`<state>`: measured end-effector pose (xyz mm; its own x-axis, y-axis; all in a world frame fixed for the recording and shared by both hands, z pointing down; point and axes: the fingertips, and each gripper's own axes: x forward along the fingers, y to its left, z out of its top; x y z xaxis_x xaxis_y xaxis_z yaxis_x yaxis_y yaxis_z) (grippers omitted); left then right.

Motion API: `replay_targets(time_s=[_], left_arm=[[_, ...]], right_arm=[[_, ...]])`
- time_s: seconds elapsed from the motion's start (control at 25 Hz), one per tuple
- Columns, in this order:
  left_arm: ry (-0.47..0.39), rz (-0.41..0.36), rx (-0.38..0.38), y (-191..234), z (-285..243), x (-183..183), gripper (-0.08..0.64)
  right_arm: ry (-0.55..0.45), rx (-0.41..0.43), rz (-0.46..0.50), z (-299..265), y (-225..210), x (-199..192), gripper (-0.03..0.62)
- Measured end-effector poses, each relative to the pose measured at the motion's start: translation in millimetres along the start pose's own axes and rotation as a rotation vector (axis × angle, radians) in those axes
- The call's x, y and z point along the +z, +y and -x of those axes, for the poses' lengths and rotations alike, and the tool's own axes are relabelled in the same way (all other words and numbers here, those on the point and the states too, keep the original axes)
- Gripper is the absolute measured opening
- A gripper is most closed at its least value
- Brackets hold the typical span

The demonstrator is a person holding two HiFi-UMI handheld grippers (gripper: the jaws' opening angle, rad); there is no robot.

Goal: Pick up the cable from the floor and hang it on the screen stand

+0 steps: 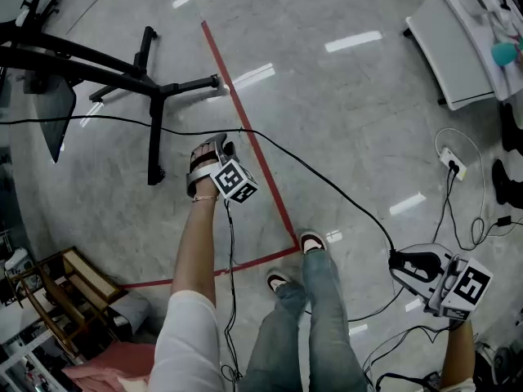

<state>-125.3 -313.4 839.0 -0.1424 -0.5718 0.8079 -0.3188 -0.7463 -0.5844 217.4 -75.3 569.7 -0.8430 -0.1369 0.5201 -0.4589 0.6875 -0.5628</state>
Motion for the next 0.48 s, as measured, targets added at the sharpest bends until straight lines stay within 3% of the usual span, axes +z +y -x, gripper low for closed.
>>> replay_targets(time_s=[0.36,0.48], left_arm=[[-0.002,-0.07,0.006,3,-21,26,0.118],[-0.024,-0.073,0.044,9,-14,35,0.005]], right_arm=[[-0.001,-0.011,-0.027,12,1,-8,0.101],[-0.015,-0.027,-0.027,12,-5,-8,0.101]])
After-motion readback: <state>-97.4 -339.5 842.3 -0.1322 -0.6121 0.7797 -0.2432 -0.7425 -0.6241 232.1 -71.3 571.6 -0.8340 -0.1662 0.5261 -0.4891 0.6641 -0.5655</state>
